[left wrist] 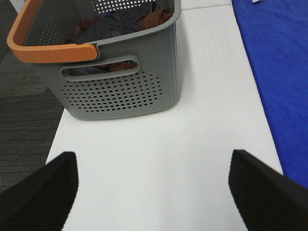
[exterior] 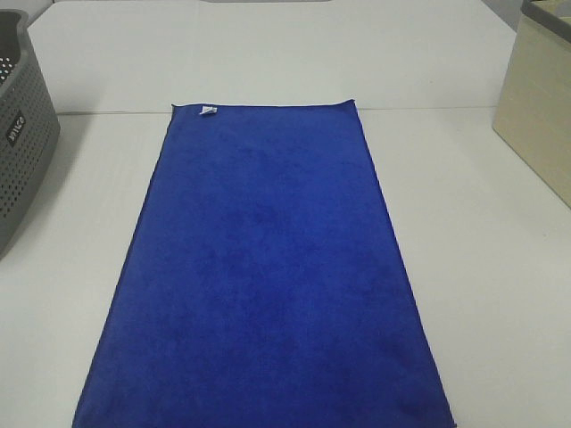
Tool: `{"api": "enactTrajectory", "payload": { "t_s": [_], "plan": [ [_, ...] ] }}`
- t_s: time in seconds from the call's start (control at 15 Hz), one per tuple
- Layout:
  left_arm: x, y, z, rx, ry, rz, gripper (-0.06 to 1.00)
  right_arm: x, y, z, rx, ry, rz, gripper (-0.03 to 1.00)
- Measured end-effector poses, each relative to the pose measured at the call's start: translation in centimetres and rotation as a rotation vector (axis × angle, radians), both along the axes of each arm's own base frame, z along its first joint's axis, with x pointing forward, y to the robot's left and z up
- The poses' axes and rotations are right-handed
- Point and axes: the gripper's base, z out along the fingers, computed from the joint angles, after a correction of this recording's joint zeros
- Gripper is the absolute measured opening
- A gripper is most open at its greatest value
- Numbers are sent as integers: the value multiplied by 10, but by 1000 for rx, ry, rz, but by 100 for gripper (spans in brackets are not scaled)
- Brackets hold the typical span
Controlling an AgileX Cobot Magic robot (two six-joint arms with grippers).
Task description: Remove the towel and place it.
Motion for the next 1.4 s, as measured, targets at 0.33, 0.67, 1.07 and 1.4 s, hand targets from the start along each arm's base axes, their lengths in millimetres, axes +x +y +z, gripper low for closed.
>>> {"api": "enactTrajectory", "payload": {
  "t_s": [0.33,0.67,1.07,1.4],
  "plan": [
    [-1,-1,-3,-6,3,-9,80,12,3,-12,6,-26,20,79],
    [3,-5,-7,13,4,-76,80,13,3,-14,6,-19,20,79],
    [4,-6,-6,11,-1,-83,80,13,3,-14,23,-16,6,78],
    [4,-6,-6,11,-1,-83,80,13,3,-14,24,-16,6,78]
  ]
}}
